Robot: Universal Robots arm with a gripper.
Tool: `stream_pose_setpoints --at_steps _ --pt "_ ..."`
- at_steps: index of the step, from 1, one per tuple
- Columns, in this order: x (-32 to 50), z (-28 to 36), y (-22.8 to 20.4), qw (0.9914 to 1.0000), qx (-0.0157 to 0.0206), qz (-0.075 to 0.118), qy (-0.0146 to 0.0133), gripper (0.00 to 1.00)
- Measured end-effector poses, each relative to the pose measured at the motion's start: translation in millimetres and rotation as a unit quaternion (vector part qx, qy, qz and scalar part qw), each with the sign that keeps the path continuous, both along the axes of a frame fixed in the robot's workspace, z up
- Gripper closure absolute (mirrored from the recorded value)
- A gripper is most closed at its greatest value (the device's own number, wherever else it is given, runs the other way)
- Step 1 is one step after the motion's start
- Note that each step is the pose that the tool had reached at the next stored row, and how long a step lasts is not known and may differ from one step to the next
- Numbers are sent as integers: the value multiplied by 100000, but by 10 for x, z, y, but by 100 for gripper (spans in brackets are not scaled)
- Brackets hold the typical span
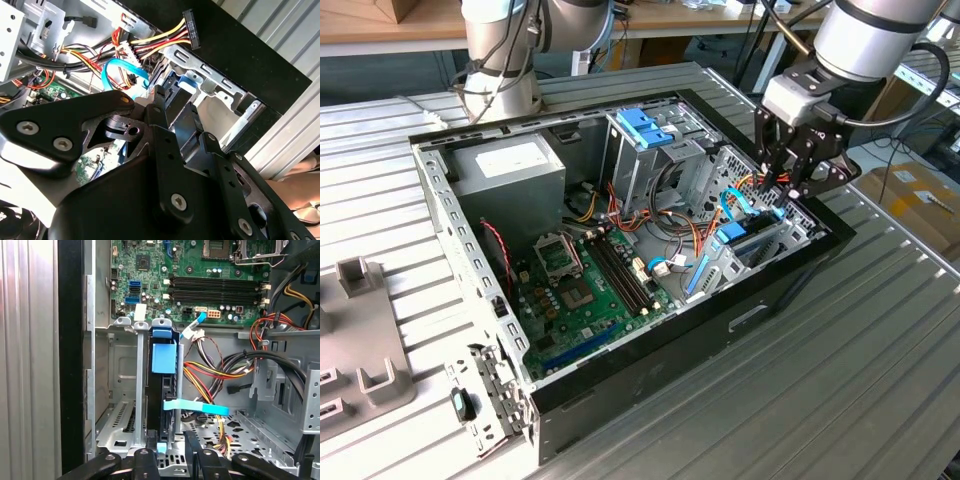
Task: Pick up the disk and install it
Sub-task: 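Insert the second disk wire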
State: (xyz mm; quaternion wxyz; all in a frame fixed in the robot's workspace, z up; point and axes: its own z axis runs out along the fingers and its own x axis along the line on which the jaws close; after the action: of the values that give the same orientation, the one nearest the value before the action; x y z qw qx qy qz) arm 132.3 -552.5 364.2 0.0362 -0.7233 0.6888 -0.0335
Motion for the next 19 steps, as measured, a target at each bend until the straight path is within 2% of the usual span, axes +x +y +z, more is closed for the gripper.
stream_pose_setpoints --at_steps 5,13,19 --pt "42 0 20 100000 1 -3 1 64" --pt "146 0 82 100000 -3 0 0 64" --pt "182 0 106 100000 0 -9 -1 64"
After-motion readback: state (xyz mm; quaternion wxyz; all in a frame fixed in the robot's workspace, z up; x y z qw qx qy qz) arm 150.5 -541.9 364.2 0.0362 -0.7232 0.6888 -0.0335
